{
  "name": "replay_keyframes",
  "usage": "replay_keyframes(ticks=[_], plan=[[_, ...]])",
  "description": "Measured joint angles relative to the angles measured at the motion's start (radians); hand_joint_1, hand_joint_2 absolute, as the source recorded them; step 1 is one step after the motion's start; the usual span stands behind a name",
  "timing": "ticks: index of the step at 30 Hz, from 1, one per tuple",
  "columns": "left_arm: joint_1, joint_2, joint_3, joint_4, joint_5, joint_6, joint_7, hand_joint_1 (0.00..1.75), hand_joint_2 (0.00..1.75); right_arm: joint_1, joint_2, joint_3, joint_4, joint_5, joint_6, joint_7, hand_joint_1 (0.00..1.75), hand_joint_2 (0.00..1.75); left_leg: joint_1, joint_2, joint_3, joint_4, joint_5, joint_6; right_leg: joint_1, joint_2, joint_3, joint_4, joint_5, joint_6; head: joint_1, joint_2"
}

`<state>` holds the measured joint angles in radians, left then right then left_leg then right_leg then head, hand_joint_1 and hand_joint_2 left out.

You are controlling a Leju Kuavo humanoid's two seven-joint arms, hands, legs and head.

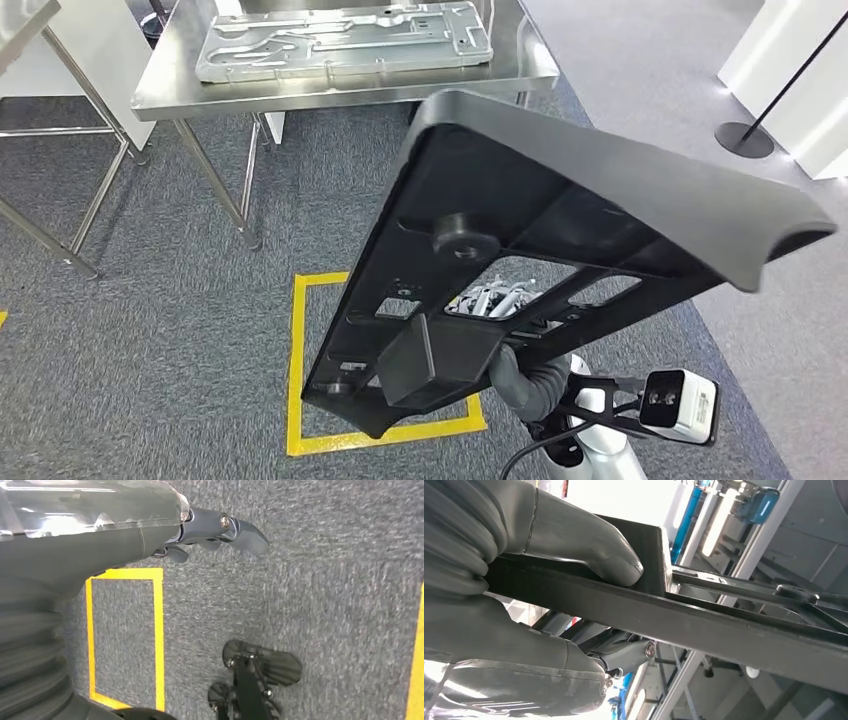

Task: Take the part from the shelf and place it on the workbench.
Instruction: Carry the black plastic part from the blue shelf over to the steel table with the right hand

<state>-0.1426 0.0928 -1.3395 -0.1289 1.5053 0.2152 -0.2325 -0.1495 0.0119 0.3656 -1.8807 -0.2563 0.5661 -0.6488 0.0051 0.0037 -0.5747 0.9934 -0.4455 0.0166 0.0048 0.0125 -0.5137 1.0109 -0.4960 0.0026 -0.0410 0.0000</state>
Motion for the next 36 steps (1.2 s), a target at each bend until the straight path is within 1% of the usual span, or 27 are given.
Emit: replay_keyframes(ticks=[2, 5, 6, 7, 8, 9, 10, 11, 12, 13, 15, 16, 17, 18, 20, 21, 22, 23, 25, 26, 28, 29, 31, 32, 33, 35, 36], plan=[[-0.002, 0.000, -0.002, 0.000, 0.000, -0.001, -0.001, 0.00, 1.75, -0.002, 0.000, -0.002, -0.001, -0.001, 0.000, 0.000, 1.75, 1.75, 0.005, -0.001, 0.019, -0.007, -0.001, 0.008, -0.001, -0.002, -0.026, 0.058, -0.029, 0.009, 0.000, 0.000], [-0.001, 0.000, -0.003, 0.000, 0.000, -0.003, -0.001, 0.00, 1.75, 0.000, 0.000, -0.006, -0.001, -0.001, 0.000, 0.000, 1.75, 1.75, 0.006, -0.001, 0.030, -0.009, -0.013, 0.013, -0.010, -0.004, -0.147, 0.245, -0.102, 0.023, 0.000, 0.000], [0.000, -0.001, -0.003, 0.000, 0.000, -0.003, -0.001, 0.00, 1.75, 0.001, 0.000, -0.006, 0.000, 0.000, 0.000, 0.000, 1.75, 1.75, 0.006, -0.002, 0.035, -0.009, -0.018, 0.012, -0.014, -0.005, -0.178, 0.278, -0.105, 0.026, 0.000, 0.000], [0.001, -0.001, -0.004, 0.000, 0.000, -0.003, -0.001, 0.00, 1.75, 0.002, 0.000, -0.007, 0.000, 0.000, 0.000, 0.000, 1.75, 1.75, 0.007, -0.002, 0.041, -0.009, -0.023, 0.010, -0.017, -0.006, -0.189, 0.272, -0.085, 0.028, 0.000, 0.000], [0.002, -0.001, -0.004, 0.000, 0.000, -0.003, -0.001, 0.00, 1.75, 0.002, 0.000, -0.007, 0.000, 0.000, 0.000, 0.000, 1.75, 1.75, 0.007, -0.003, 0.050, -0.009, -0.030, 0.007, -0.019, -0.008, -0.180, 0.227, -0.045, 0.030, 0.000, 0.000], [0.002, -0.002, -0.004, 0.000, 0.000, -0.003, -0.001, 0.00, 1.75, 0.002, 0.000, -0.008, 0.000, 0.000, 0.000, 0.000, 1.75, 1.75, 0.008, -0.003, 0.060, -0.009, -0.038, 0.004, -0.021, -0.010, -0.155, 0.154, 0.007, 0.030, 0.000, 0.000], [0.001, -0.002, -0.004, 0.000, 0.000, -0.003, -0.001, 0.00, 1.75, 0.002, 0.000, -0.008, 0.000, 0.000, 0.000, 0.000, 1.75, 1.75, 0.008, -0.003, 0.069, -0.009, -0.045, -0.001, -0.020, -0.013, -0.129, 0.085, 0.042, 0.028, 0.000, 0.000], [0.000, -0.002, -0.005, 0.000, 0.000, -0.003, -0.001, 0.00, 1.75, 0.001, 0.000, -0.008, 0.000, -0.001, 0.000, 0.000, 1.75, 1.75, 0.008, -0.003, 0.076, -0.010, -0.052, -0.007, -0.018, -0.016, -0.110, 0.033, 0.059, 0.023, 0.000, 0.000], [0.000, -0.002, -0.005, 0.000, 0.000, -0.003, -0.001, 0.00, 1.75, 0.001, 0.000, -0.009, 0.000, 0.000, 0.000, 0.000, 1.75, 1.75, 0.007, -0.003, 0.079, -0.011, -0.057, -0.014, -0.015, -0.017, -0.100, 0.005, 0.067, 0.016, 0.000, 0.000], [-0.001, -0.002, -0.005, 0.000, 0.000, -0.004, -0.001, 0.00, 1.75, 0.002, 0.000, -0.010, 0.000, 0.000, 0.000, 0.000, 1.75, 1.75, 0.006, -0.002, 0.081, -0.008, -0.059, -0.020, -0.012, -0.017, -0.100, 0.000, 0.059, 0.007, 0.000, 0.000], [-0.001, -0.002, -0.005, 0.000, 0.000, -0.005, -0.002, 0.00, 1.75, 0.003, 0.001, -0.011, -0.001, 0.000, 0.000, 0.000, 1.75, 1.75, 0.007, 0.001, 0.085, 0.004, -0.063, -0.032, -0.012, -0.014, -0.091, -0.004, 0.062, -0.009, 0.000, 0.000], [-0.002, -0.002, -0.005, 0.000, 0.000, -0.007, -0.003, 0.00, 1.75, 0.002, 0.001, -0.011, -0.001, 0.001, 0.000, 0.000, 1.75, 1.75, 0.009, 0.001, 0.080, 0.025, -0.068, -0.036, -0.013, -0.013, -0.083, -0.006, 0.059, -0.017, 0.000, 0.000], [-0.003, -0.003, -0.006, 0.000, 0.001, -0.008, -0.004, 0.00, 1.75, 0.001, 0.002, -0.012, -0.001, 0.000, 0.001, 0.000, 1.75, 1.75, 0.010, 0.001, 0.064, 0.060, -0.083, -0.039, -0.013, -0.013, -0.076, -0.007, 0.056, -0.023, 0.000, 0.000], [-0.003, -0.003, -0.006, 0.000, 0.001, -0.008, -0.005, 0.00, 1.75, 0.001, 0.003, -0.012, -0.001, 0.000, 0.002, 0.000, 1.75, 1.75, 0.011, 0.000, 0.035, 0.112, -0.105, -0.041, -0.013, -0.013, -0.070, -0.009, 0.053, -0.028, 0.000, 0.000], [0.000, -0.003, -0.006, 0.000, 0.002, -0.009, -0.008, 0.00, 1.75, 0.001, 0.003, -0.012, 0.000, 0.000, 0.006, -0.001, 1.75, 1.75, 0.012, 0.000, -0.045, 0.235, -0.155, -0.043, -0.009, -0.012, -0.063, -0.009, 0.044, -0.033, 0.000, 0.000], [0.003, -0.003, -0.006, 0.000, 0.002, -0.009, -0.008, 0.00, 1.75, 0.002, 0.003, -0.012, 0.001, 0.001, 0.006, -0.001, 1.75, 1.75, 0.012, 0.000, -0.078, 0.272, -0.167, -0.044, -0.007, -0.010, -0.058, -0.008, 0.040, -0.034, 0.000, 0.000], [0.005, -0.003, -0.006, 0.000, 0.002, -0.009, -0.009, 0.00, 1.75, 0.003, 0.003, -0.012, 0.001, 0.001, 0.006, -0.001, 1.75, 1.75, 0.012, 0.000, -0.096, 0.278, -0.161, -0.042, -0.005, -0.009, -0.052, -0.008, 0.034, -0.034, 0.000, 0.000], [0.007, -0.003, -0.006, 0.000, 0.002, -0.010, -0.010, 0.00, 1.75, 0.004, 0.004, -0.012, 0.001, 0.002, 0.005, -0.001, 1.75, 1.75, 0.011, 0.000, -0.096, 0.247, -0.133, -0.039, -0.004, -0.007, -0.043, -0.008, 0.028, -0.034, 0.000, 0.000], [0.007, -0.002, -0.006, 0.000, 0.002, -0.011, -0.011, 0.00, 1.75, 0.004, 0.004, -0.012, 0.002, 0.004, 0.005, -0.002, 1.75, 1.75, 0.007, 0.000, -0.060, 0.122, -0.042, -0.026, 0.000, -0.007, -0.024, -0.008, 0.014, -0.031, 0.000, 0.000], [0.007, -0.001, -0.006, 0.000, 0.002, -0.012, -0.012, 0.00, 1.75, 0.004, 0.005, -0.012, 0.002, 0.005, 0.005, -0.003, 1.75, 1.75, 0.003, 0.000, -0.043, 0.070, -0.022, -0.020, 0.001, -0.006, -0.017, -0.008, 0.009, -0.028, 0.000, 0.000], [0.006, 0.000, -0.006, 0.000, 0.002, -0.012, -0.012, 0.00, 1.75, 0.003, 0.005, -0.012, 0.002, 0.007, 0.005, -0.002, 1.75, 1.75, -0.003, -0.001, -0.028, 0.024, -0.018, -0.010, 0.001, -0.006, -0.010, -0.006, 0.002, -0.016, 0.000, 0.000], [0.006, 0.000, -0.006, 0.000, 0.002, -0.013, -0.012, 0.00, 1.75, 0.003, 0.005, -0.012, 0.002, 0.008, 0.005, -0.002, 1.75, 1.75, -0.004, -0.002, -0.023, 0.020, -0.022, -0.004, 0.001, -0.005, -0.008, -0.002, 0.002, -0.009, 0.000, 0.000], [0.006, 0.000, -0.006, 0.000, 0.002, -0.013, -0.011, 0.00, 1.75, 0.002, 0.006, -0.012, 0.002, 0.009, 0.005, -0.002, 1.75, 1.75, 0.000, -0.003, -0.004, 0.008, -0.005, 0.007, 0.000, -0.006, -0.006, 0.020, -0.004, 0.004, 0.000, 0.000], [0.004, -0.001, -0.006, 0.000, 0.002, -0.013, -0.011, 0.00, 1.75, 0.001, 0.006, -0.012, 0.002, 0.009, 0.005, -0.003, 1.75, 1.75, 0.002, -0.004, 0.005, 0.006, -0.003, 0.012, -0.001, -0.007, -0.017, 0.047, -0.015, 0.009, 0.000, 0.000], [0.002, -0.001, -0.006, 0.000, 0.002, -0.014, -0.011, 0.00, 1.75, 0.000, 0.006, -0.012, 0.002, 0.010, 0.005, -0.003, 1.75, 1.75, 0.003, -0.004, 0.013, 0.004, -0.005, 0.014, -0.003, -0.007, -0.042, 0.093, -0.035, 0.014, 0.000, 0.000], [0.001, -0.001, -0.006, 0.000, 0.002, -0.014, -0.011, 0.00, 1.75, 0.002, 0.006, -0.012, 0.002, 0.011, 0.004, -0.004, 1.75, 1.75, 0.003, -0.004, 0.018, 0.004, -0.012, 0.018, -0.008, -0.007, -0.122, 0.215, -0.085, 0.022, 0.000, 0.000], [0.002, -0.001, -0.006, 0.000, 0.002, -0.015, -0.011, 0.00, 1.75, 0.003, 0.006, -0.012, 0.002, 0.012, 0.004, -0.004, 1.75, 1.75, 0.003, -0.004, 0.021, 0.005, -0.018, 0.017, -0.010, -0.007, -0.159, 0.259, -0.102, 0.025, 0.000, 0.000]])
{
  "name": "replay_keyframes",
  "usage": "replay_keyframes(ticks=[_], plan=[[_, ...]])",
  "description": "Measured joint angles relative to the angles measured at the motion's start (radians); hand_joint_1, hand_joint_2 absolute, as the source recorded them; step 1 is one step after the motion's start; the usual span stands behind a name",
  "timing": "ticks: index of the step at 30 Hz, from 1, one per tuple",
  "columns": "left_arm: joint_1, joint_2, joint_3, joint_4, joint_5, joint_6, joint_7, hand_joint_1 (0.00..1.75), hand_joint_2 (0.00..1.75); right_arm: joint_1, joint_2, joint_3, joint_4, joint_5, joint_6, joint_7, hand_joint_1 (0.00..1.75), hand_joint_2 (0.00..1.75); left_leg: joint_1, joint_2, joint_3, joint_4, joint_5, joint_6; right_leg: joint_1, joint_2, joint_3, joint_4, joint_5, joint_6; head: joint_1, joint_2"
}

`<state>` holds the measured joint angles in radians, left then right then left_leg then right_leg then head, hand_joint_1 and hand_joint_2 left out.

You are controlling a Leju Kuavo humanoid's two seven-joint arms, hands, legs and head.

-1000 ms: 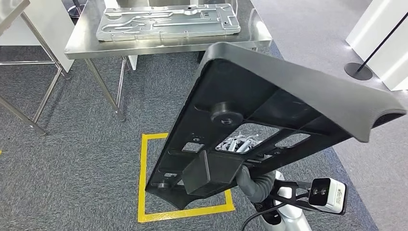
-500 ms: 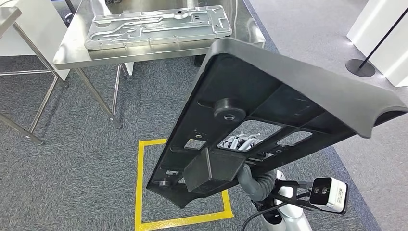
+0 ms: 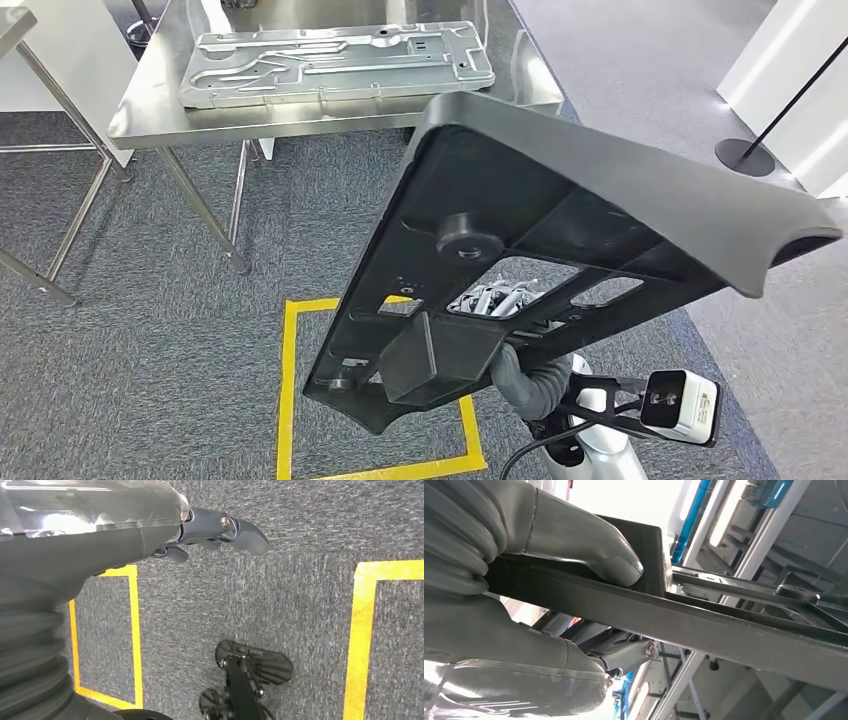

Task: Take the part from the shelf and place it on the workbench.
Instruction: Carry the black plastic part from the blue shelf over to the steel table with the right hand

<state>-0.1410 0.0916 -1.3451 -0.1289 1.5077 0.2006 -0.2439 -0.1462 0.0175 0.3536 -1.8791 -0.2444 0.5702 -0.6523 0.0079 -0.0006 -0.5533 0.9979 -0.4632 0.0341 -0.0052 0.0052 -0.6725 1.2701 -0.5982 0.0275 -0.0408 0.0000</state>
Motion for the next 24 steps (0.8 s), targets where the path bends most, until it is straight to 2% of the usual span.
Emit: replay_keyframes(ticks=[1, 2, 4, 5, 6, 7, 8, 10, 11, 12, 14, 15, 16, 17, 18, 20, 21, 22, 24], plan=[[0.001, 0.000, 0.000, 0.000, 0.000, 0.000, 0.000, 0.00, 1.75, 0.001, 0.000, 0.000, 0.000, 0.001, 0.000, 0.000, 1.75, 1.75, 0.000, -0.001, 0.005, 0.000, -0.006, -0.001, -0.002, 0.000, -0.023, 0.014, -0.001, 0.001, 0.000, 0.000], [0.002, -0.001, 0.000, 0.000, 0.000, -0.001, 0.000, 0.00, 1.75, 0.002, 0.000, 0.000, 0.000, 0.003, -0.001, 0.000, 1.75, 1.75, 0.000, -0.002, 0.014, 0.000, -0.013, -0.002, -0.004, 0.000, -0.027, -0.009, 0.020, 0.002, 0.000, 0.000], [0.001, -0.003, 0.000, 0.000, 0.000, -0.002, 0.000, 0.00, 1.75, 0.003, 0.000, 0.000, 0.000, 0.005, -0.002, 0.000, 1.75, 1.75, 0.001, -0.004, 0.035, 0.000, -0.030, -0.008, -0.006, -0.003, 0.006, -0.136, 0.112, -0.004, 0.000, 0.000], [0.001, -0.004, -0.001, 0.000, 0.000, -0.003, 0.000, 0.00, 1.75, 0.004, 0.000, -0.001, 0.000, 0.007, -0.003, -0.002, 1.75, 1.75, 0.000, -0.005, 0.044, 0.000, -0.039, -0.013, -0.004, -0.004, 0.024, -0.195, 0.144, -0.007, 0.000, 0.000], [0.000, -0.005, -0.002, 0.000, 0.000, -0.003, 0.000, 0.00, 1.75, 0.007, 0.000, -0.001, 0.000, 0.009, -0.004, -0.003, 1.75, 1.75, -0.001, -0.006, 0.050, -0.001, -0.046, -0.019, -0.001, -0.006, 0.036, -0.233, 0.163, -0.013, 0.000, 0.000], [-0.001, -0.005, -0.002, 0.000, -0.001, -0.003, 0.000, 0.00, 1.75, 0.009, 0.000, -0.002, 0.000, 0.011, -0.005, -0.005, 1.75, 1.75, -0.001, -0.006, 0.056, -0.002, -0.052, -0.025, 0.002, -0.006, 0.041, -0.250, 0.170, -0.020, 0.000, 0.000], [-0.002, -0.005, -0.003, 0.000, -0.001, -0.003, 0.000, 0.00, 1.75, 0.012, 0.000, -0.002, 0.000, 0.012, -0.006, -0.006, 1.75, 1.75, -0.002, -0.006, 0.062, 0.000, -0.053, -0.032, 0.003, -0.006, 0.044, -0.252, 0.162, -0.026, 0.000, 0.000], [-0.005, -0.004, -0.003, 0.000, -0.001, -0.002, 0.001, 0.00, 1.75, 0.016, 0.001, -0.003, 0.000, 0.013, -0.007, -0.008, 1.75, 1.75, -0.001, -0.005, 0.069, 0.011, -0.058, -0.043, -0.001, -0.004, 0.063, -0.260, 0.164, -0.040, 0.000, 0.000], [-0.006, -0.005, -0.003, 0.000, -0.001, -0.001, 0.001, 0.00, 1.75, 0.016, 0.002, -0.003, 0.000, 0.013, -0.006, -0.009, 1.75, 1.75, -0.001, -0.005, 0.059, 0.040, -0.061, -0.047, -0.003, -0.004, 0.075, -0.264, 0.160, -0.046, 0.000, 0.000], [-0.008, -0.005, -0.004, 0.000, -0.001, -0.001, 0.001, 0.00, 1.75, 0.016, 0.003, -0.004, 0.000, 0.013, -0.005, -0.010, 1.75, 1.75, 0.001, -0.005, 0.035, 0.085, -0.070, -0.052, -0.005, -0.004, 0.086, -0.267, 0.156, -0.050, 0.000, 0.000], [-0.008, -0.006, -0.004, 0.000, 0.000, 0.000, 0.001, 0.00, 1.75, 0.018, 0.005, -0.004, 0.002, 0.014, -0.002, -0.010, 1.75, 1.75, 0.003, -0.005, -0.048, 0.213, -0.112, -0.059, -0.003, -0.004, 0.100, -0.269, 0.143, -0.055, 0.000, 0.000], [-0.006, -0.006, -0.004, 0.000, 0.000, 0.000, 0.001, 0.00, 1.75, 0.020, 0.005, -0.004, 0.004, 0.014, 0.000, -0.010, 1.75, 1.75, 0.004, -0.005, -0.089, 0.263, -0.138, -0.062, -0.003, -0.002, 0.107, -0.269, 0.135, -0.056, 0.000, 0.000], [-0.004, -0.006, -0.004, 0.000, 0.000, 0.000, 0.002, 0.00, 1.75, 0.022, 0.005, -0.004, 0.006, 0.014, 0.002, -0.011, 1.75, 1.75, 0.004, -0.005, -0.118, 0.284, -0.155, -0.063, -0.002, -0.001, 0.116, -0.269, 0.126, -0.056, 0.000, 0.000], [-0.003, -0.006, -0.004, 0.000, 0.000, 0.000, 0.002, 0.00, 1.75, 0.023, 0.005, -0.004, 0.008, 0.014, 0.003, -0.012, 1.75, 1.75, 0.004, -0.004, -0.130, 0.271, -0.150, -0.062, -0.001, 0.000, 0.128, -0.269, 0.117, -0.056, 0.000, 0.000], [-0.002, -0.006, -0.004, 0.000, 0.000, 0.000, 0.002, 0.00, 1.75, 0.024, 0.005, -0.004, 0.011, 0.014, 0.005, -0.015, 1.75, 1.75, 0.003, -0.004, -0.127, 0.227, -0.121, -0.059, -0.001, 0.001, 0.141, -0.269, 0.107, -0.055, 0.000, 0.000], [-0.001, -0.005, -0.004, 0.000, 0.000, 0.000, 0.001, 0.00, 1.75, 0.025, 0.005, -0.004, 0.015, 0.016, 0.006, -0.023, 1.75, 1.75, 0.000, -0.004, -0.098, 0.102, -0.021, -0.046, 0.001, 0.001, 0.166, -0.268, 0.087, -0.049, 0.000, 0.000], [0.000, -0.005, -0.004, 0.000, 0.000, 0.000, 0.001, 0.00, 1.75, 0.026, 0.005, -0.004, 0.017, 0.018, 0.007, -0.027, 1.75, 1.75, -0.002, -0.004, -0.087, 0.058, 0.014, -0.039, 0.002, 0.002, 0.174, -0.269, 0.078, -0.045, 0.000, 0.000], [0.001, -0.004, -0.004, 0.000, 0.000, 0.000, 0.001, 0.00, 1.75, 0.026, 0.005, -0.004, 0.020, 0.019, 0.007, -0.029, 1.75, 1.75, -0.006, -0.004, -0.080, 0.033, 0.036, -0.032, 0.003, 0.003, 0.181, -0.270, 0.071, -0.039, 0.000, 0.000], [0.000, -0.004, -0.004, 0.000, 0.000, 0.000, 0.000, 0.00, 1.75, 0.026, 0.005, -0.004, 0.023, 0.023, 0.010, -0.030, 1.75, 1.75, -0.007, -0.006, -0.068, 0.023, 0.035, -0.019, 0.004, 0.005, 0.188, -0.266, 0.069, -0.025, -0.001, 0.000]])
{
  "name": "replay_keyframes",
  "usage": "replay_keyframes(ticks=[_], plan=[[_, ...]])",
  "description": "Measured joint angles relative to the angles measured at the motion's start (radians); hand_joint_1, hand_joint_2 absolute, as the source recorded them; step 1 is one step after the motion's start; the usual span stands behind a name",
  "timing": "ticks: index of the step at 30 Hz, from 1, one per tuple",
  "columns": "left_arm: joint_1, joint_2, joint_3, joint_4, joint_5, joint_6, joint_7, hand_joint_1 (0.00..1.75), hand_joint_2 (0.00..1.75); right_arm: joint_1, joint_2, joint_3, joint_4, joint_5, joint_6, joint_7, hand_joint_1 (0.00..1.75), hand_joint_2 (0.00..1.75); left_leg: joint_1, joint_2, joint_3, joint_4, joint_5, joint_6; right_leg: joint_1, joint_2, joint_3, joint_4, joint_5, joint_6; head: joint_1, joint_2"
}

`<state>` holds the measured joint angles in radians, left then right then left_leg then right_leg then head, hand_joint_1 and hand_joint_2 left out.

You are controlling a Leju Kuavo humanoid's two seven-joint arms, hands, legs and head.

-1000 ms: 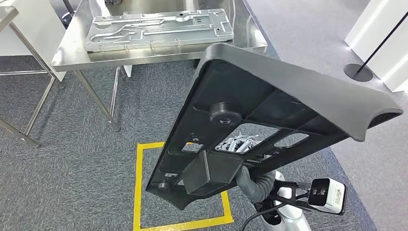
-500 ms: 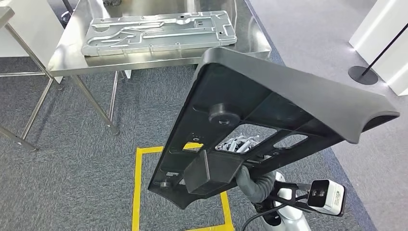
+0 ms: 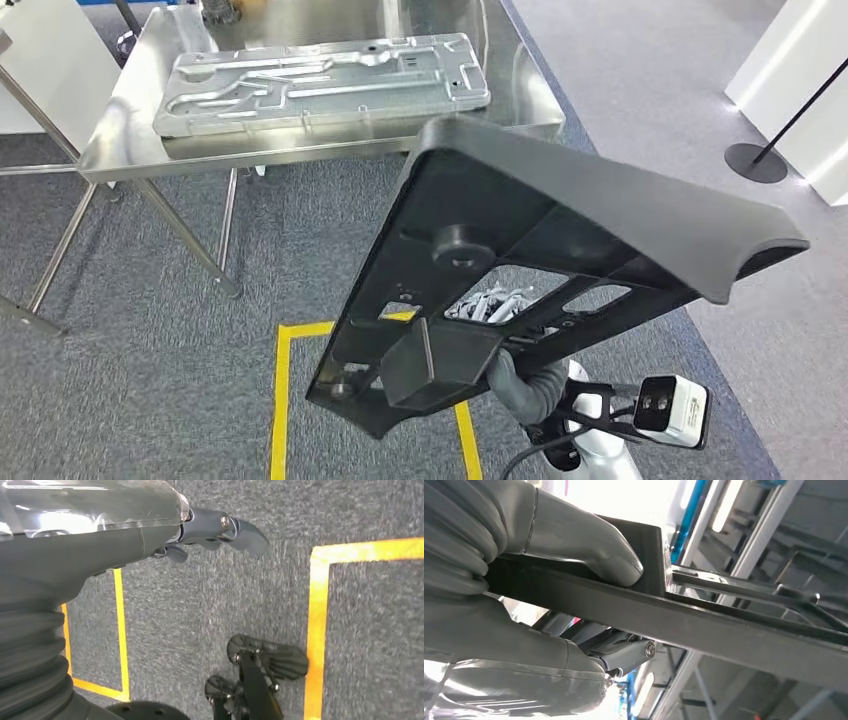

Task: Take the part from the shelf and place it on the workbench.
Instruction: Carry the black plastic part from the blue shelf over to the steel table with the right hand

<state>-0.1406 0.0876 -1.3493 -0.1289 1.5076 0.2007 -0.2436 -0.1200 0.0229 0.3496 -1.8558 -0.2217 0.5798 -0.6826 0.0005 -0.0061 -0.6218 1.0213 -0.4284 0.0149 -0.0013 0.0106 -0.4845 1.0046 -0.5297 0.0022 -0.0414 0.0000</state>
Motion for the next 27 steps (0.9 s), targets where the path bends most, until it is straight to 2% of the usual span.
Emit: replay_keyframes(ticks=[2, 3, 6, 7, 8, 9, 11, 12, 13, 16, 17, 18, 19, 21, 22, 23, 24, 25, 26, 27], plan=[[-0.001, 0.000, 0.000, 0.000, 0.000, 0.000, -0.002, 0.00, 1.75, -0.002, 0.000, 0.000, 0.002, 0.002, 0.004, -0.001, 1.75, 1.75, 0.004, -0.002, 0.020, -0.011, -0.002, 0.012, -0.001, -0.001, -0.011, 0.038, 0.000, 0.010, 0.000, 0.000], [-0.002, -0.001, 0.000, 0.000, 0.000, 0.000, -0.004, 0.00, 1.75, -0.004, 0.000, 0.000, 0.002, 0.003, 0.005, -0.002, 1.75, 1.75, 0.005, -0.002, 0.031, -0.016, -0.006, 0.017, -0.002, -0.003, -0.035, 0.081, -0.009, 0.015, 0.000, 0.000], [-0.003, -0.001, 0.000, 0.000, 0.000, 0.000, -0.007, 0.00, 1.75, -0.004, 0.000, 0.000, 0.005, 0.008, 0.008, -0.003, 1.75, 1.75, 0.005, -0.002, 0.054, -0.019, -0.026, 0.024, -0.005, -0.005, -0.163, 0.259, -0.080, 0.027, 0.000, 0.000], [-0.003, -0.001, 0.000, 0.000, 0.000, 0.000, -0.007, 0.00, 1.75, -0.003, 0.000, 0.000, 0.007, 0.009, 0.008, -0.003, 1.75, 1.75, 0.005, -0.002, 0.062, -0.019, -0.034, 0.024, -0.006, -0.005, -0.194, 0.287, -0.094, 0.029, 0.000, 0.000], [-0.002, -0.001, 0.000, 0.000, 0.000, 0.000, -0.007, 0.00, 1.75, -0.003, 0.000, 0.000, 0.009, 0.010, 0.008, -0.003, 1.75, 1.75, 0.005, -0.003, 0.073, -0.019, -0.042, 0.024, -0.006, -0.005, -0.209, 0.282, -0.088, 0.028, 0.000, 0.000], [-0.002, -0.001, 0.000, 0.000, 0.000, 0.000, -0.007, 0.00, 1.75, -0.003, 0.000, 0.000, 0.010, 0.010, 0.009, -0.003, 1.75, 1.75, 0.004, -0.004, 0.086, -0.019, -0.052, 0.023, -0.005, -0.005, -0.207, 0.242, -0.058, 0.025, 0.000, 0.000], [-0.003, -0.002, 0.000, 0.000, 0.000, 0.000, -0.008, 0.00, 1.75, -0.003, 0.000, 0.000, 0.010, 0.010, 0.009, -0.003, 1.75, 1.75, 0.003, -0.006, 0.114, -0.019, -0.072, 0.018, -0.001, -0.005, -0.176, 0.110, 0.044, 0.014, 0.000, 0.000], [-0.003, -0.002, 0.000, 0.000, 0.000, 0.000, -0.008, 0.00, 1.75, -0.003, 0.000, 0.000, 0.011, 0.010, 0.009, -0.002, 1.75, 1.75, 0.002, -0.007, 0.123, -0.019, -0.082, 0.013, 0.002, -0.005, -0.162, 0.058, 0.080, 0.008, 0.001, 0.000], [-0.004, -0.003, 0.000, 0.000, 0.000, 0.000, -0.008, 0.00, 1.75, -0.003, 0.000, 0.000, 0.012, 0.010, 0.008, -0.002, 1.75, 1.75, 0.001, -0.007, 0.128, -0.021, -0.090, 0.008, 0.006, -0.005, -0.154, 0.028, 0.105, 0.002, 0.001, 0.000], [-0.006, -0.002, 0.000, 0.000, 0.000, -0.001, -0.008, 0.00, 1.75, -0.004, 0.001, 0.000, 0.013, 0.012, 0.006, -0.001, 1.75, 1.75, 0.001, -0.007, 0.139, -0.016, -0.098, -0.008, 0.006, -0.004, -0.137, 0.006, 0.107, -0.015, 0.000, 0.000], [-0.007, -0.002, 0.000, 0.000, 0.000, -0.001, -0.008, 0.00, 1.75, -0.005, 0.002, -0.001, 0.013, 0.015, 0.003, 0.000, 1.75, 1.75, 0.001, -0.005, 0.138, 0.002, -0.099, -0.012, 0.003, -0.004, -0.125, -0.001, 0.104, -0.021, 0.000, 0.000], [-0.008, -0.003, 0.000, 0.000, 0.001, -0.001, -0.008, 0.00, 1.75, -0.007, 0.004, -0.001, 0.013, 0.019, -0.001, 0.000, 1.75, 1.75, 0.002, -0.004, 0.123, 0.035, -0.104, -0.017, 0.001, -0.006, -0.112, -0.007, 0.101, -0.025, 0.000, 0.000], [-0.009, -0.003, 0.000, 0.000, 0.001, -0.002, -0.008, 0.00, 1.75, -0.008, 0.006, -0.001, 0.013, 0.024, -0.004, 0.000, 1.75, 1.75, 0.004, -0.003, 0.093, 0.087, -0.117, -0.021, -0.001, -0.008, -0.101, -0.010, 0.096, -0.029, 0.000, 0.000], [-0.007, -0.004, 0.000, 0.000, 0.001, -0.002, -0.007, 0.00, 1.75, -0.009, 0.008, -0.002, 0.013, 0.035, -0.010, 0.000, 1.75, 1.75, 0.007, -0.002, 0.009, 0.209, -0.162, -0.030, -0.001, -0.013, -0.086, -0.012, 0.081, -0.033, 0.000, 0.000], [-0.005, -0.004, 0.000, 0.000, 0.001, -0.002, -0.007, 0.00, 1.75, -0.008, 0.008, -0.002, 0.013, 0.038, -0.012, 0.000, 1.75, 1.75, 0.009, -0.001, -0.027, 0.247, -0.184, -0.034, -0.001, -0.015, -0.077, -0.012, 0.072, -0.032, 0.000, 0.000], [-0.003, -0.003, 0.000, 0.000, 0.001, -0.002, -0.007, 0.00, 1.75, -0.007, 0.008, -0.002, 0.013, 0.041, -0.014, 0.001, 1.75, 1.75, 0.010, 0.000, -0.049, 0.254, -0.190, -0.036, -0.001, -0.019, -0.066, -0.012, 0.062, -0.031, 0.000, 0.000], [-0.002, -0.003, 0.000, 0.000, 0.001, -0.002, -0.007, 0.00, 1.75, -0.007, 0.008, -0.002, 0.013, 0.042, -0.016, 0.001, 1.75, 1.75, 0.010, 0.001, -0.055, 0.228, -0.172, -0.036, -0.001, -0.023, -0.052, -0.012, 0.052, -0.029, 0.000, 0.000], [-0.001, -0.003, 0.000, 0.000, 0.001, -0.002, -0.007, 0.00, 1.75, -0.007, 0.008, -0.002, 0.013, 0.043, -0.017, 0.001, 1.75, 1.75, 0.011, 0.004, -0.046, 0.173, -0.130, -0.036, -0.001, -0.027, -0.038, -0.012, 0.040, -0.026, 0.000, 0.000], [0.000, -0.003, 0.000, 0.000, 0.002, -0.002, -0.007, 0.00, 1.75, -0.007, 0.008, -0.002, 0.013, 0.043, -0.016, 0.001, 1.75, 1.75, 0.011, 0.009, -0.031, 0.106, -0.073, -0.033, -0.001, -0.031, -0.024, -0.012, 0.029, -0.022, 0.000, 0.000], [0.001, -0.003, 0.000, 0.000, 0.002, -0.002, -0.007, 0.00, 1.75, -0.007, 0.008, -0.002, 0.014, 0.042, -0.015, 0.002, 1.75, 1.75, 0.008, 0.012, -0.018, 0.052, -0.032, -0.028, 0.000, -0.033, -0.014, -0.011, 0.019, -0.017, 0.000, 0.000]])
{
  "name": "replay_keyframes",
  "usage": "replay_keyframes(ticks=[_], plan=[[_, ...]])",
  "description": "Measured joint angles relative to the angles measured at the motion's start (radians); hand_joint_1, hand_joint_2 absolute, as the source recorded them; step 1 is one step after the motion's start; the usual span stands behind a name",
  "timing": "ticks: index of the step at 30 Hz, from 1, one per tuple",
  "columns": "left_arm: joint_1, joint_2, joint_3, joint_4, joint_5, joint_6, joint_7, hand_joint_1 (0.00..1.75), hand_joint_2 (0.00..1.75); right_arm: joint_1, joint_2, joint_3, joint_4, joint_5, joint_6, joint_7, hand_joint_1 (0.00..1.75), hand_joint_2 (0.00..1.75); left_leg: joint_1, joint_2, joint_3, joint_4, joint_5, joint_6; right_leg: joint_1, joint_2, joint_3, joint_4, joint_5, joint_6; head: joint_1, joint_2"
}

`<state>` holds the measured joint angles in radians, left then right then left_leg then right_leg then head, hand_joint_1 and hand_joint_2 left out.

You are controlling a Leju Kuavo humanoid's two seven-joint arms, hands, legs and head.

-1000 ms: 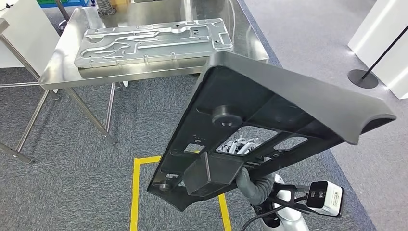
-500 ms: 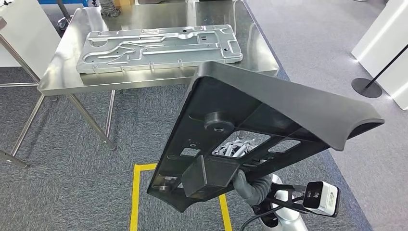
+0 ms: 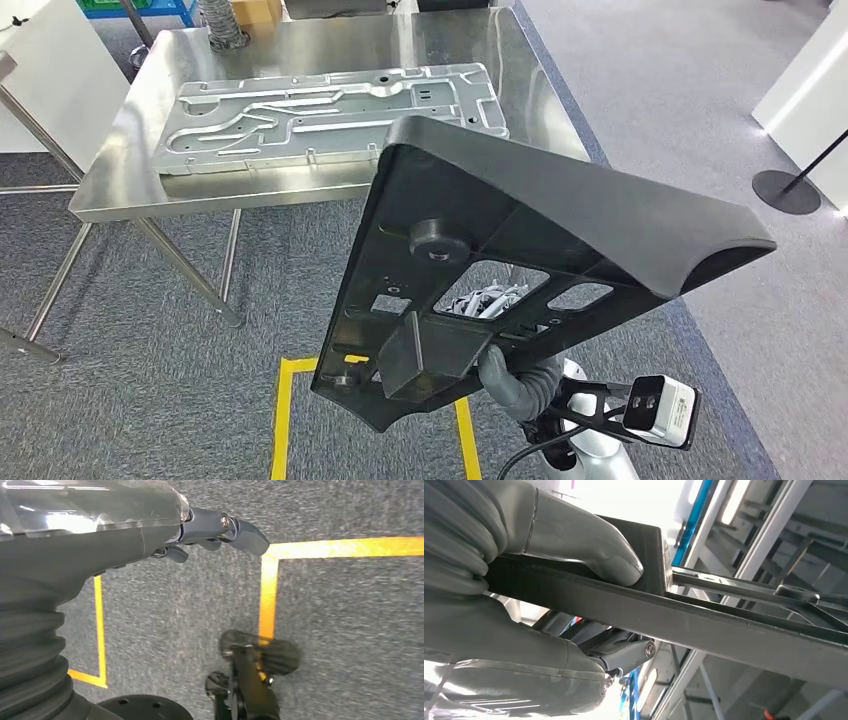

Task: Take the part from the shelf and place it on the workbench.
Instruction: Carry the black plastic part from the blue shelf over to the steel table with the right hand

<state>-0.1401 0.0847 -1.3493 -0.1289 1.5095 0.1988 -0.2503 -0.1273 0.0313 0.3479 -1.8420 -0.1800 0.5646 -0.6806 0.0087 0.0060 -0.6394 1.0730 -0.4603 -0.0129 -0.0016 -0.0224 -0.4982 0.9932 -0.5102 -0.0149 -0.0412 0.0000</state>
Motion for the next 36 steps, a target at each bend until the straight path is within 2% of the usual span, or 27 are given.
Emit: replay_keyframes(ticks=[1, 2, 5, 6, 7, 9, 10, 11, 12, 13, 14, 15, 16, 17, 19, 21, 23, 25, 26, 27, 28, 29, 30, 31, 32, 35, 36], plan=[[0.002, 0.000, 0.000, 0.000, 0.000, 0.000, 0.000, 0.00, 1.75, -0.001, 0.001, 0.000, 0.001, -0.002, 0.003, 0.002, 1.75, 1.75, -0.003, 0.002, 0.009, -0.035, 0.029, 0.007, 0.001, -0.002, 0.006, -0.001, -0.008, 0.006, 0.000, 0.000], [0.004, 0.000, 0.000, 0.000, 0.001, 0.001, 0.000, 0.00, 1.75, -0.001, 0.001, 0.000, 0.002, -0.004, 0.006, 0.003, 1.75, 1.75, -0.005, 0.003, 0.013, -0.051, 0.040, 0.015, 0.002, -0.004, 0.009, 0.001, -0.013, 0.012, 0.000, 0.000], [0.006, 0.000, 0.000, 0.000, 0.001, 0.001, -0.003, 0.00, 1.75, -0.002, 0.004, 0.000, 0.002, -0.008, 0.010, 0.006, 1.75, 1.75, -0.004, -0.003, 0.029, -0.059, 0.033, 0.036, 0.001, -0.001, 0.010, 0.021, -0.017, 0.030, 0.000, 0.000], [0.005, 0.000, 0.000, 0.000, 0.001, 0.001, -0.004, 0.00, 1.75, -0.004, 0.005, 0.000, 0.002, -0.009, 0.010, 0.006, 1.75, 1.75, -0.003, -0.005, 0.038, -0.063, 0.031, 0.042, 0.000, 0.003, -0.006, 0.053, -0.023, 0.034, 0.000, 0.000], [0.004, 0.000, 0.000, 0.000, 0.001, 0.001, -0.004, 0.00, 1.75, -0.005, 0.005, 0.000, 0.003, -0.009, 0.010, 0.006, 1.75, 1.75, -0.002, -0.006, 0.046, -0.066, 0.028, 0.046, -0.001, 0.008, -0.037, 0.104, -0.037, 0.038, 0.000, 0.000], [0.002, 0.000, 0.000, 0.000, 0.001, 0.001, -0.004, 0.00, 1.75, -0.005, 0.005, -0.001, 0.003, -0.009, 0.009, 0.007, 1.75, 1.75, -0.002, -0.009, 0.057, -0.068, 0.017, 0.052, -0.004, 0.015, -0.128, 0.237, -0.085, 0.043, 0.000, 0.000], [0.002, 0.000, 0.000, 0.000, 0.001, 0.001, -0.004, 0.00, 1.75, -0.004, 0.005, -0.002, 0.003, -0.008, 0.009, 0.007, 1.75, 1.75, -0.002, -0.011, 0.064, -0.068, 0.010, 0.053, -0.005, 0.016, -0.168, 0.286, -0.106, 0.045, 0.000, 0.000], [0.003, 0.000, 0.000, 0.000, 0.001, 0.001, -0.004, 0.00, 1.75, -0.003, 0.006, -0.002, 0.003, -0.008, 0.008, 0.007, 1.75, 1.75, -0.003, -0.013, 0.073, -0.068, 0.002, 0.053, -0.005, 0.017, -0.194, 0.302, -0.109, 0.046, 0.000, 0.000], [0.003, 0.000, 0.000, 0.000, 0.001, 0.001, -0.004, 0.00, 1.75, -0.003, 0.006, -0.002, 0.003, -0.008, 0.007, 0.008, 1.75, 1.75, -0.004, -0.016, 0.085, -0.068, -0.006, 0.053, -0.004, 0.017, -0.201, 0.283, -0.090, 0.045, 0.000, 0.000], [0.004, 0.000, 0.000, 0.000, 0.001, 0.001, -0.004, 0.00, 1.75, -0.004, 0.006, -0.003, 0.003, -0.009, 0.007, 0.009, 1.75, 1.75, -0.004, -0.018, 0.098, -0.068, -0.015, 0.052, -0.004, 0.018, -0.192, 0.230, -0.048, 0.042, 0.000, 0.000], [0.003, -0.001, 0.000, 0.000, 0.001, 0.001, -0.004, 0.00, 1.75, -0.005, 0.006, -0.003, 0.003, -0.009, 0.006, 0.011, 1.75, 1.75, -0.005, -0.021, 0.110, -0.069, -0.025, 0.050, -0.001, 0.018, -0.173, 0.157, 0.009, 0.036, 0.000, 0.000], [0.003, -0.003, 0.000, 0.000, 0.001, 0.001, -0.004, 0.00, 1.75, -0.006, 0.006, -0.003, 0.003, -0.010, 0.006, 0.013, 1.75, 1.75, -0.007, -0.023, 0.120, -0.069, -0.033, 0.047, 0.002, 0.019, -0.157, 0.094, 0.053, 0.029, 0.000, 0.000], [0.002, -0.004, 0.000, 0.000, 0.001, 0.001, -0.003, 0.00, 1.75, -0.007, 0.006, -0.004, 0.002, -0.011, 0.005, 0.016, 1.75, 1.75, -0.007, -0.024, 0.126, -0.070, -0.041, 0.043, 0.006, 0.020, -0.145, 0.048, 0.080, 0.021, 0.000, 0.000], [0.001, -0.006, 0.000, 0.000, 0.002, 0.000, -0.003, 0.00, 1.75, -0.008, 0.006, -0.004, 0.002, -0.012, 0.004, 0.019, 1.75, 1.75, -0.007, -0.025, 0.129, -0.069, -0.045, 0.037, 0.010, 0.021, -0.142, 0.023, 0.094, 0.014, 0.000, 0.000], [0.002, -0.007, 0.000, 0.000, 0.002, 0.000, -0.002, 0.00, 1.75, -0.009, 0.008, -0.005, 0.000, -0.014, 0.001, 0.024, 1.75, 1.75, -0.007, -0.025, 0.136, -0.067, -0.048, 0.023, 0.011, 0.023, -0.134, 0.013, 0.089, 0.002, 0.000, 0.000], [0.001, -0.006, 0.000, 0.000, 0.002, 0.000, -0.002, 0.00, 1.75, -0.011, 0.010, -0.006, -0.002, -0.016, -0.002, 0.026, 1.75, 1.75, -0.007, -0.021, 0.135, -0.036, -0.060, 0.014, 0.005, 0.021, -0.110, 0.002, 0.087, -0.009, 0.000, 0.000], [-0.002, -0.006, 0.000, 0.000, 0.002, 0.000, -0.002, 0.00, 1.75, -0.012, 0.012, -0.006, -0.005, -0.018, -0.004, 0.026, 1.75, 1.75, -0.003, -0.017, 0.086, 0.063, -0.099, 0.007, 0.001, 0.019, -0.088, -0.005, 0.078, -0.015, 0.000, 0.000], [0.000, -0.006, 0.000, 0.000, 0.002, 0.000, -0.002, 0.00, 1.75, -0.011, 0.013, -0.007, -0.006, -0.019, -0.005, 0.026, 1.75, 1.75, 0.001, -0.014, 0.007, 0.182, -0.147, -0.002, 0.001, 0.020, -0.074, -0.005, 0.064, -0.016, 0.000, 0.000], [0.002, -0.005, 0.000, 0.000, 0.002, 0.001, -0.002, 0.00, 1.75, -0.010, 0.013, -0.007, -0.006, -0.019, -0.006, 0.027, 1.75, 1.75, 0.003, -0.014, -0.020, 0.209, -0.155, -0.006, 0.000, 0.021, -0.066, -0.005, 0.057, -0.015, 0.000, 0.000], [0.004, -0.005, 0.000, 0.000, 0.002, 0.001, -0.002, 0.00, 1.75, -0.009, 0.013, -0.007, -0.006, -0.019, -0.006, 0.027, 1.75, 1.75, 0.005, -0.013, -0.032, 0.202, -0.141, -0.008, -0.001, 0.022, -0.056, -0.004, 0.049, -0.013, 0.000, 0.000], [0.005, -0.005, 0.000, 0.000, 0.002, 0.001, -0.001, 0.00, 1.75, -0.009, 0.013, -0.007, -0.006, -0.020, -0.006, 0.028, 1.75, 1.75, 0.006, -0.012, -0.026, 0.158, -0.104, -0.009, -0.002, 0.022, -0.044, -0.003, 0.040, -0.010, 0.000, 0.000], [0.006, -0.005, 0.000, 0.000, 0.002, 0.001, -0.001, 0.00, 1.75, -0.009, 0.014, -0.007, -0.006, -0.021, -0.006, 0.029, 1.75, 1.75, 0.007, -0.011, -0.008, 0.089, -0.051, -0.009, -0.003, 0.022, -0.032, -0.003, 0.030, -0.007, 0.000, 0.000], [0.007, -0.005, 0.000, 0.000, 0.002, 0.001, -0.002, 0.00, 1.75, -0.010, 0.015, -0.007, -0.006, -0.023, -0.006, 0.030, 1.75, 1.75, 0.006, -0.009, 0.010, 0.026, -0.011, -0.007, -0.003, 0.022, -0.020, -0.001, 0.021, -0.003, 0.000, 0.000], [0.007, -0.005, 0.000, 0.000, 0.002, 0.001, -0.002, 0.00, 1.75, -0.011, 0.016, -0.007, -0.007, -0.025, -0.006, 0.032, 1.75, 1.75, 0.004, -0.007, 0.023, -0.020, 0.012, -0.002, -0.002, 0.022, -0.013, 0.000, 0.012, 0.003, 0.000, 0.000], [0.008, -0.005, 0.000, 0.000, 0.003, 0.002, -0.002, 0.00, 1.75, -0.012, 0.017, -0.007, -0.007, -0.027, -0.006, 0.034, 1.75, 1.75, 0.002, -0.006, 0.031, -0.045, 0.025, 0.005, -0.001, 0.022, -0.009, 0.001, 0.005, 0.010, 0.000, 0.000], [0.011, -0.004, 0.000, 0.000, 0.003, 0.002, -0.003, 0.00, 1.75, -0.016, 0.019, -0.007, -0.009, -0.032, -0.005, 0.040, 1.75, 1.75, 0.001, -0.007, 0.040, -0.052, 0.026, 0.028, -0.001, 0.023, -0.005, 0.013, -0.004, 0.028, 0.000, 0.000], [0.012, -0.004, 0.000, 0.000, 0.003, 0.002, -0.004, 0.00, 1.75, -0.018, 0.019, -0.007, -0.010, -0.033, -0.005, 0.041, 1.75, 1.75, 0.002, -0.008, 0.046, -0.056, 0.024, 0.034, -0.002, 0.023, -0.013, 0.036, -0.008, 0.032, 0.000, 0.000]])
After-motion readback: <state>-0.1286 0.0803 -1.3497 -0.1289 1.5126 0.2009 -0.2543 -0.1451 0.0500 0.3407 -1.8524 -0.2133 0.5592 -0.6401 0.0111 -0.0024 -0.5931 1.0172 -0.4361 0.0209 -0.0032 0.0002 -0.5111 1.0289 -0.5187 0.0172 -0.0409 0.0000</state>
